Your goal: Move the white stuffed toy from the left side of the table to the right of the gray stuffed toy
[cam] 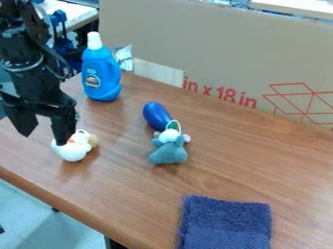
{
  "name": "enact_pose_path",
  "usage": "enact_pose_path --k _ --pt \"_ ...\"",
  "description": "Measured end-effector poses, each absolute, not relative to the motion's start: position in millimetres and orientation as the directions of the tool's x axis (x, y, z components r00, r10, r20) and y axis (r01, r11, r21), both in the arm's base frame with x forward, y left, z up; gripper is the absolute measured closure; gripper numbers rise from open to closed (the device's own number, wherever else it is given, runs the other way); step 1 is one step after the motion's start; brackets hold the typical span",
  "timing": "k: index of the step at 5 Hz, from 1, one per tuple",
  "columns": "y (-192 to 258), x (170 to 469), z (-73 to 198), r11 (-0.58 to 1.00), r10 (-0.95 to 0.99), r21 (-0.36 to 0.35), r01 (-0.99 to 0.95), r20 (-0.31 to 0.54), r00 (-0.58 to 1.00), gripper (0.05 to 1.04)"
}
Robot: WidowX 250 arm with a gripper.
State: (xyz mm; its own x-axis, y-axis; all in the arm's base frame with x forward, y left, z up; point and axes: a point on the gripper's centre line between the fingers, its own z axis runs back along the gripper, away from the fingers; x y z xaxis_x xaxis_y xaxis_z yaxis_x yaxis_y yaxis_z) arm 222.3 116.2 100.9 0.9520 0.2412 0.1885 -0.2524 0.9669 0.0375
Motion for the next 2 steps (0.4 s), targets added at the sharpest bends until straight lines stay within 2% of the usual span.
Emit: enact_pose_path --k 1,2 --pt "123.1 240.4 82.1 0.962 0.266 -0.017 -0.273 0.285 0.921 0.083" --pt "126.5 262.1 66.4 0.964 0.262 -0.039 -0.262 0.262 0.929 0.083"
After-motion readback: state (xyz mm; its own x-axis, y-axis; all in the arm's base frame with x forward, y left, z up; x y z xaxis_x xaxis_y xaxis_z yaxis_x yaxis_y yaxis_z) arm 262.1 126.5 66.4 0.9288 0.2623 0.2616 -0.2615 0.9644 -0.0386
